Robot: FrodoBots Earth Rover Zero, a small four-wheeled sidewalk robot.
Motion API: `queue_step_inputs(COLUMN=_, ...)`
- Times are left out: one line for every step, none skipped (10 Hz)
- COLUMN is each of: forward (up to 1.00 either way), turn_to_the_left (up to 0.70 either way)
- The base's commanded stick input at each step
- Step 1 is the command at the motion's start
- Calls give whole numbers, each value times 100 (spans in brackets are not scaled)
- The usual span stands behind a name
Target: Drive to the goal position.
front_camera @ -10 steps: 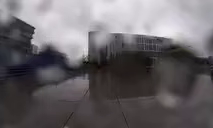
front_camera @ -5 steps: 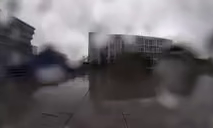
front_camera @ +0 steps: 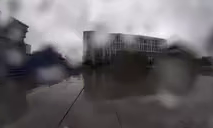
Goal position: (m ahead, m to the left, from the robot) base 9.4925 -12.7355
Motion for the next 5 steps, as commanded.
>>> queue_step_inputs(forward=100, turn_to_the_left=0)
queue_step_inputs(forward=100, turn_to_the_left=0)
queue_step_inputs(forward=100, turn_to_the_left=0)
queue_step_inputs(forward=100, turn_to_the_left=0)
queue_step_inputs(forward=100, turn_to_the_left=0)
